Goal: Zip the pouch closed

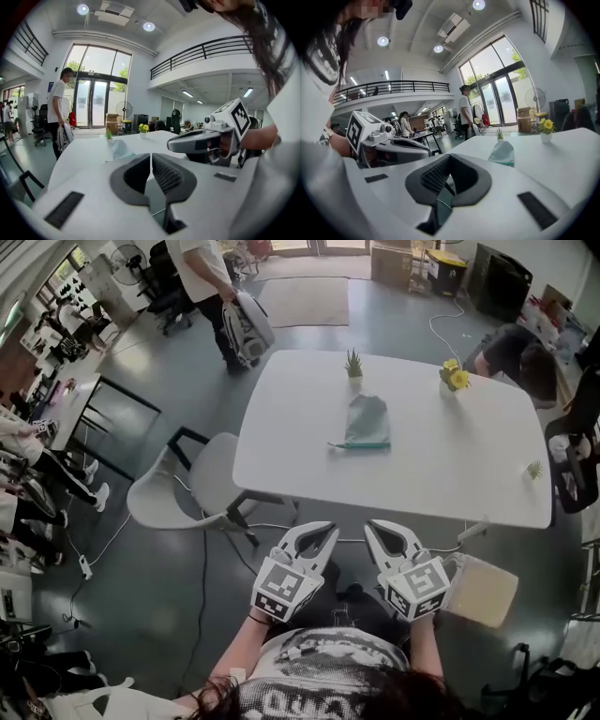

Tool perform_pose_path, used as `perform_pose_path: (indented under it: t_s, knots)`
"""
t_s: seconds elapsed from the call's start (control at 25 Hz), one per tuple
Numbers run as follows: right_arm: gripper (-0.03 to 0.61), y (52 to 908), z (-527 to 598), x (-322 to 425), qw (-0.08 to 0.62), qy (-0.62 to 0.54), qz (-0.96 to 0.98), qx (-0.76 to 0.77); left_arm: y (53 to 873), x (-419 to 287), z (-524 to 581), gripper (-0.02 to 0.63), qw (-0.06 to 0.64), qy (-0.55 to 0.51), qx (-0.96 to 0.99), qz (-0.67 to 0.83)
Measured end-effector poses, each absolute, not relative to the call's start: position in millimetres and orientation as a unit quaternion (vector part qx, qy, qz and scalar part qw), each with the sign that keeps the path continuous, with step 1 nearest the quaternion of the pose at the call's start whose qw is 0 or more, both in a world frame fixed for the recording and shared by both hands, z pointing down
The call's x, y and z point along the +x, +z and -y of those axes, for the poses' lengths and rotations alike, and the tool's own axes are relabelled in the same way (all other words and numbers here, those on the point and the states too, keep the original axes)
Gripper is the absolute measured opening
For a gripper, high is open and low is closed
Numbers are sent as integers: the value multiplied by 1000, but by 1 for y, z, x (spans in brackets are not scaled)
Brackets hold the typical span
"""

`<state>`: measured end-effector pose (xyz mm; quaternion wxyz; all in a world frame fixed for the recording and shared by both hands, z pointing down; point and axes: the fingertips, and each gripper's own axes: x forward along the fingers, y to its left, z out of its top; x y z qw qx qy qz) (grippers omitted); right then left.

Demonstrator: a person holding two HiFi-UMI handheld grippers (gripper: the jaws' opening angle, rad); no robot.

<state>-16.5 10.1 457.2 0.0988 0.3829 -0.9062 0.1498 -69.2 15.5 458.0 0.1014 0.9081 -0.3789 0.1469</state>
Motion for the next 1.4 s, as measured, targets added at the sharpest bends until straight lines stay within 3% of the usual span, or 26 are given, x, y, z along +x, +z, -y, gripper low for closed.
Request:
perform_pose_path:
  t_s: [1.4]
  knots:
    - [-9,451,-67,-27,120,123,923,346,459,-65,-67,20,115,135,909,377]
